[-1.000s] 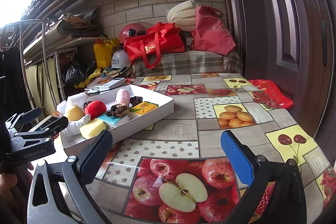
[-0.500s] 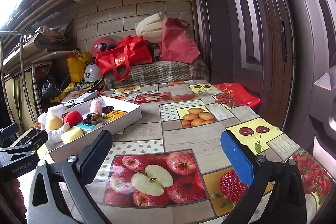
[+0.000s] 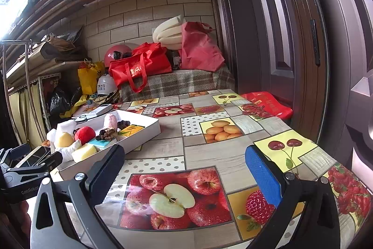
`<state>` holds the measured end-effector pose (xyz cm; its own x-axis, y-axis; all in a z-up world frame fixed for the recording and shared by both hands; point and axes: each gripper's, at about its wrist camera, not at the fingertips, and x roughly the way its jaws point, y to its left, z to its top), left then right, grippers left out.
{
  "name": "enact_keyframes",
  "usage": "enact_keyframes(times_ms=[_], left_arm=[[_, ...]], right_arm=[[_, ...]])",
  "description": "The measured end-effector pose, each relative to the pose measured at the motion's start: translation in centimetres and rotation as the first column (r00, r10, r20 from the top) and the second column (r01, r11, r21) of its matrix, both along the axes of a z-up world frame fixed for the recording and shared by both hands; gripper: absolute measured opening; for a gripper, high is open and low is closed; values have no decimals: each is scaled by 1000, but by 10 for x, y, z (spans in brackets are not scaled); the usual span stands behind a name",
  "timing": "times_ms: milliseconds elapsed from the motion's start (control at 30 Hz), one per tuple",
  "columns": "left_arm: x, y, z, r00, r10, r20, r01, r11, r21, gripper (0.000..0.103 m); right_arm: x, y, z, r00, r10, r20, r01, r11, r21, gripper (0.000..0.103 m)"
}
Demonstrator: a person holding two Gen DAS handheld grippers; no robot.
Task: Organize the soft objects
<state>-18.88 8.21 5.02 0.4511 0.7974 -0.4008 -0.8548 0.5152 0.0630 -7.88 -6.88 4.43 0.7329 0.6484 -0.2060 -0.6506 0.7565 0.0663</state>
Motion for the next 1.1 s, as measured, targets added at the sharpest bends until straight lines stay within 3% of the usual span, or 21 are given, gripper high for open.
enact_keyframes(times_ms=[1100], left_arm=[[0,-3,-5,1000,-22,12,22,1000,-10,103]], right_arm=[[10,5,-3,998,-2,-70,1,1000,-10,103]])
